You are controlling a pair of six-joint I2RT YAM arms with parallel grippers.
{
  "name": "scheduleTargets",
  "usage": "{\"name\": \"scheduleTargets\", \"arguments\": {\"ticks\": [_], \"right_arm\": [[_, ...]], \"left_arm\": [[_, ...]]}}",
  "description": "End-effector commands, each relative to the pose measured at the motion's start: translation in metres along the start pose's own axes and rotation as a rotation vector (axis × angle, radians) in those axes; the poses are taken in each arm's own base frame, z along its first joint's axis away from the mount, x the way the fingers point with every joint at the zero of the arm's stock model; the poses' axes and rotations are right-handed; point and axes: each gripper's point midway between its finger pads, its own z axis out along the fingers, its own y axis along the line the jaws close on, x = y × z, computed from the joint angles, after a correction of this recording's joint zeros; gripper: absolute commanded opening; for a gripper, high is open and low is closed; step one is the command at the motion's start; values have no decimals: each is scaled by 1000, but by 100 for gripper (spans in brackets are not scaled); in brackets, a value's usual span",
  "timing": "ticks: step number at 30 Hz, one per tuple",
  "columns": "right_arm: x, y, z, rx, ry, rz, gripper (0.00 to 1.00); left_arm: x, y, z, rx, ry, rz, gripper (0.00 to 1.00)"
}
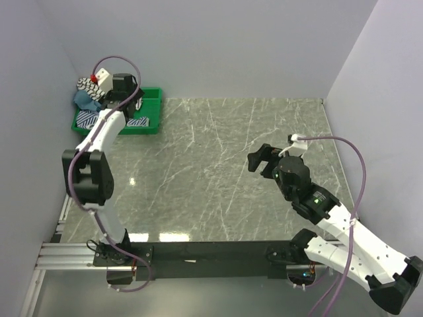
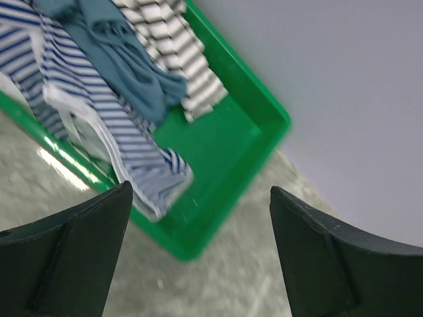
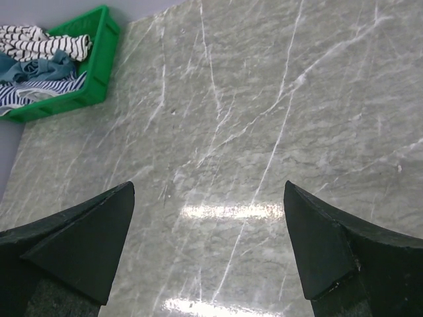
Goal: Fold and stack the tank tops
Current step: Grab the tank top from the pile
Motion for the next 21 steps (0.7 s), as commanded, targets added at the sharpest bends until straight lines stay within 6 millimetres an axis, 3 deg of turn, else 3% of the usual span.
{"name": "scheduleTargets", "arguments": {"ticks": [1, 5, 7, 12, 15, 16, 17, 21], "right_arm": [[-18, 22, 2, -93, -21, 33, 100], [-12, 21, 11, -80, 1, 26, 100], [-10, 22, 14, -82, 0, 35, 99], [8, 28, 27, -112, 45, 28, 98], [18, 28, 37, -105, 64, 20, 98], [18, 28, 40, -102, 60, 20, 98], [21, 28, 44, -96, 69, 15, 98], [27, 25, 55, -69, 92, -4, 97]], "left_arm": [[-35, 6, 26, -59, -103, 15, 90], [-29, 21, 77, -133, -105, 42, 90], [-35, 33, 95, -149, -117, 53, 89], [-50, 20, 129, -44, -218, 65, 90], [-48, 20, 150, -56, -231, 74, 91], [-61, 13, 153, -52, -261, 51, 90], [-42, 24, 169, -86, -224, 65, 90], [-36, 33, 193, -112, -253, 16, 89]]}}
